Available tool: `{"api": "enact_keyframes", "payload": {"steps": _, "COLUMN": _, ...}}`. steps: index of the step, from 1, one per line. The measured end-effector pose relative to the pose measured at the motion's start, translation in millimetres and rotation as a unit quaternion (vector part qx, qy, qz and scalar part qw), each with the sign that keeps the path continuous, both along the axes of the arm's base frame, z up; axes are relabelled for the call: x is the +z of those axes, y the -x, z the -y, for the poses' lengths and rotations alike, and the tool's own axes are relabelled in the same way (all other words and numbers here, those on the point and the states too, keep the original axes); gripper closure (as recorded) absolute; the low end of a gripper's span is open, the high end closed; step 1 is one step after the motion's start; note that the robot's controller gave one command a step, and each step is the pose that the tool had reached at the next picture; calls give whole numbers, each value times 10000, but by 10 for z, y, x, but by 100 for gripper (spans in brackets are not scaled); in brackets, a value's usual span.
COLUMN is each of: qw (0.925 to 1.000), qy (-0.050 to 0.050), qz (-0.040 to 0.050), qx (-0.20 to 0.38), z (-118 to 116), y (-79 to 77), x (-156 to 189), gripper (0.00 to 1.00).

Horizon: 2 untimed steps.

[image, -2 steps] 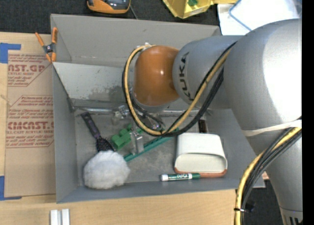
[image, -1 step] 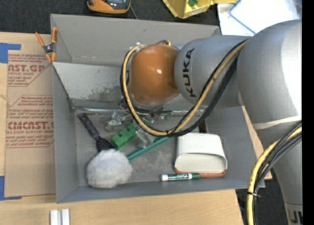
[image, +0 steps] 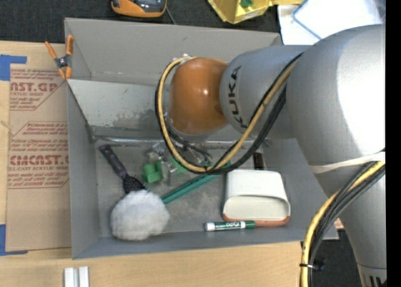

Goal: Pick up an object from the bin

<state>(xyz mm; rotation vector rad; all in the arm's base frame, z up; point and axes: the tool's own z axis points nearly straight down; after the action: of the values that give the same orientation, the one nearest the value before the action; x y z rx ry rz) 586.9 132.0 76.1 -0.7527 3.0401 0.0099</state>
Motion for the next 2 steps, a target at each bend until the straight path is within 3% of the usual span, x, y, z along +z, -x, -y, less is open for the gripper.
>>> {"api": "enact_keyframes", "payload": {"steps": 1, "qw": 9990, "qy": -4, "qz": -8, "qx": -458, "z": 4, "y": 11, "x": 4, "gripper": 100}}
{"api": "enact_keyframes", "payload": {"steps": 2, "qw": 9990, "qy": -1, "qz": -18, "qx": -445, "z": 4, "y": 18, "x": 80, "gripper": 100}}
